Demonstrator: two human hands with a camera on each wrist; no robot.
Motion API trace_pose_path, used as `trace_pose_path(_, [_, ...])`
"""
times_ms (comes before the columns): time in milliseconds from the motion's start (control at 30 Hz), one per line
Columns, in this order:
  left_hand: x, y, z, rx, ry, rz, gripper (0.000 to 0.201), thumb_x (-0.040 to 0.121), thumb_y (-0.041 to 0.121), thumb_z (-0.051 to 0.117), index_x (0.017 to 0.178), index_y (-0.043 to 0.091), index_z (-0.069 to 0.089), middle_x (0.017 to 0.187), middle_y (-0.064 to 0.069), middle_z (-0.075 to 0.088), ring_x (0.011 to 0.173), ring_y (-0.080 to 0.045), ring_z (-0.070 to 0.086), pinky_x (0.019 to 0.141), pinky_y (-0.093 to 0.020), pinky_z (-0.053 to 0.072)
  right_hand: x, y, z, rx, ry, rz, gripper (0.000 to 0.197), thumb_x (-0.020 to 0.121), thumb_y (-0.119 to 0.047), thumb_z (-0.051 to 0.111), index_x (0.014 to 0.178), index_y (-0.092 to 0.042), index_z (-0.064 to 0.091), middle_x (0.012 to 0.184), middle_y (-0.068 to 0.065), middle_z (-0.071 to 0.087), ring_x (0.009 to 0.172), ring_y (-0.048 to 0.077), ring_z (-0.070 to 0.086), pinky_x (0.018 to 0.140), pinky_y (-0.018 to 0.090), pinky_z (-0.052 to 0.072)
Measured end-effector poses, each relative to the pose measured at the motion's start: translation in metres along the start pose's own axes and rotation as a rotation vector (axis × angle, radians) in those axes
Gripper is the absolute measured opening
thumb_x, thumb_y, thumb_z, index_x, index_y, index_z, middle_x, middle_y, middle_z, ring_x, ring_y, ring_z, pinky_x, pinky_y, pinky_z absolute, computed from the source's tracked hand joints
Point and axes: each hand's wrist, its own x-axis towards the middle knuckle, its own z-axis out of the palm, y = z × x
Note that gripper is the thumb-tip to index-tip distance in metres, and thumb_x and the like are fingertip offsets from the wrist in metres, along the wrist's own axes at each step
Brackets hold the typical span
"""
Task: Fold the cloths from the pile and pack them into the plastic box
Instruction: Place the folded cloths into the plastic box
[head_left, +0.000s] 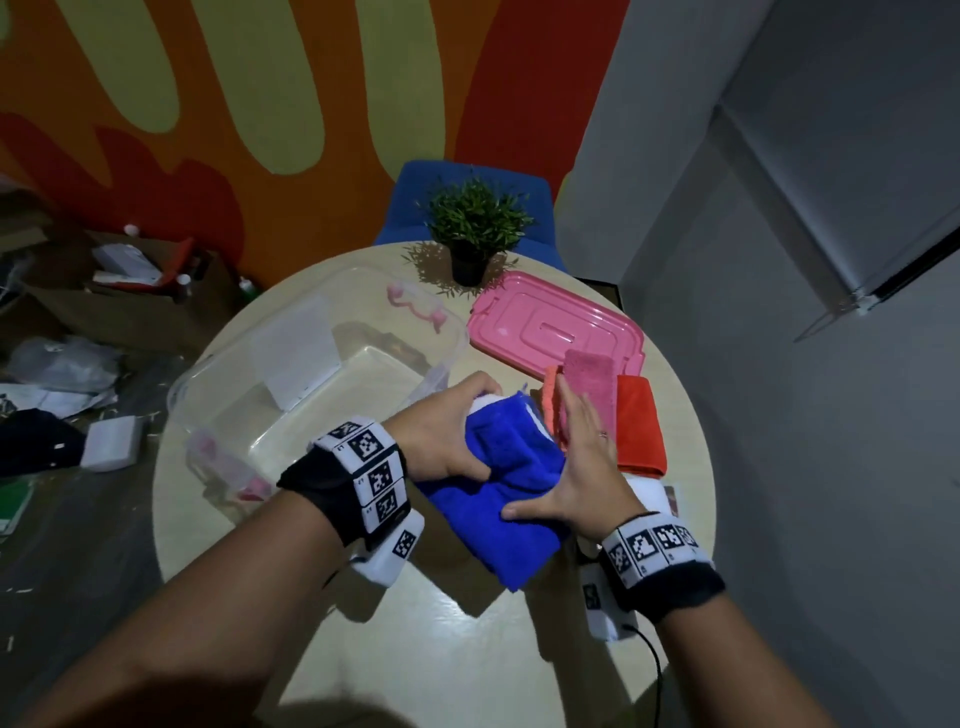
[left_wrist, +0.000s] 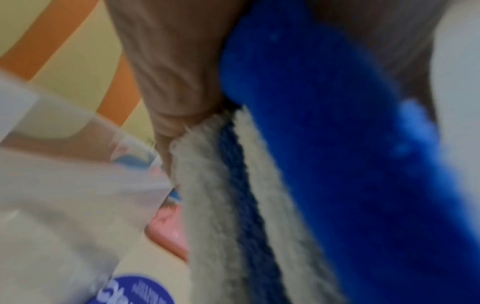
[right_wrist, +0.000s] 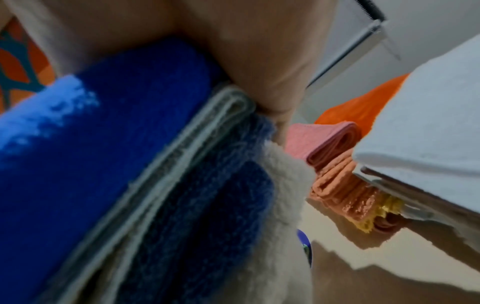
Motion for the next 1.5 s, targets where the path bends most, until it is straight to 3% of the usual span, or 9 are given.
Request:
trace_pose_path(100, [-0.003,0.014,-0.022,0.01,-0.088,0.093,0.072,0.064,0.0,0.08,0.118,0.026,0.04,0.091,-0.013,0.069,0.077,-0.023,0.069,0.069,-0.039,0.058,0.004,-0.01,0.0,0.339,-0.133,0.019,0.142,0.043,-0.039,0.1,0.153,-0.042,0.011,0.149,-0.013,0.044,0.135,0.004,0.046,0.11,0.033,0.039])
trace_pose_path(200, [-0.003,0.012,-0.038,-0.057,-0.096,0.093,0.076,0.064,0.005,0.086,0.123,0.027,0.043,0.104,-0.014,0.068,0.089,-0.025,0.069,0.077,-0.041,0.06,0.004,-0.022,0.008,0.403,-0.101,-0.008,0.081,0.055,-0.024,0.091,0.127,-0.028,0.053,0.112,-0.015,0.07,0.102,-0.002,0.065,0.084,0.012,0.047])
trace_pose_path(367, [-0.009,-0.024,-0.056,0.358,0.125,-0.227,0.067,0.095,0.054,0.055,0.15,0.023,0.031,0.15,-0.004,0.044,0.133,-0.023,0.048,0.108,-0.035,0.039,0.007,-0.016,0.008,0.571,0.209,0.103,0.073,0.048,-0.05,0.084,0.111,-0.019,0.064,0.101,-0.008,0.074,0.094,0.009,0.069,0.073,0.017,0.05])
trace_pose_path(600, [-0.014,-0.046,-0.02,0.691,-0.051,-0.368,0.04,0.097,0.021,0.048,0.134,0.007,0.04,0.121,-0.018,0.062,0.104,-0.034,0.062,0.09,-0.043,0.051,0.018,-0.018,-0.01,0.876,0.297,0.176,0.057,0.064,-0.028,0.076,0.117,-0.011,0.064,0.113,0.004,0.072,0.11,0.03,0.066,0.094,0.047,0.053])
trace_pose_path(833, [-0.026,-0.006,0.033,0.071,-0.156,-0.407,0.023,0.095,0.001,0.042,0.108,0.004,0.062,0.095,-0.015,0.065,0.089,-0.032,0.065,0.074,-0.038,0.051,0.02,-0.045,-0.027,1.02,0.271,0.164,0.046,0.086,-0.017,0.071,0.128,-0.005,0.058,0.122,0.011,0.069,0.113,0.031,0.066,0.098,0.05,0.052])
trace_pose_path(1000, [-0.039,-0.001,0.025,-0.42,0.068,-0.44,0.034,0.101,0.004,0.034,0.123,0.018,0.056,0.119,-0.008,0.063,0.095,-0.023,0.069,0.082,-0.037,0.058,0.019,-0.051,-0.03,1.124,0.205,0.212,0.039,0.095,-0.022,0.06,0.131,-0.007,0.057,0.123,0.013,0.068,0.113,0.033,0.065,0.09,0.046,0.057])
trace_pose_path(1100, [-0.039,0.001,-0.007,-0.751,0.362,-0.4,0.028,0.1,0.039,0.048,0.111,0.022,0.067,0.113,-0.01,0.071,0.098,-0.023,0.066,0.098,-0.042,0.048,0.023,-0.053,-0.025,1.202,0.118,0.242,0.053,0.089,-0.033,0.069,0.136,-0.012,0.054,0.13,0.014,0.064,0.119,0.037,0.061,0.098,0.058,0.049])
trace_pose_path(1233, [-0.031,0.013,-0.031,-0.982,0.214,-0.282,0.079,0.083,0.08,0.035,0.131,0.022,0.061,0.125,-0.007,0.069,0.12,-0.026,0.063,0.11,-0.048,0.041,0.037,-0.062,-0.007,1.235,0.0,0.209,0.066,0.084,-0.037,0.073,0.142,-0.016,0.049,0.139,0.013,0.058,0.128,0.036,0.054,0.11,0.062,0.036])
trace_pose_path(1500, [-0.021,0.003,-0.031,-1.141,0.248,-0.158,0.053,0.081,0.033,0.078,0.126,0.01,0.063,0.124,-0.014,0.069,0.115,-0.028,0.066,0.104,-0.045,0.048,0.055,-0.066,0.013,0.812,-0.15,0.068,0.059,0.09,-0.042,0.063,0.143,-0.023,0.046,0.136,-0.005,0.061,0.125,0.016,0.058,0.108,0.044,0.044])
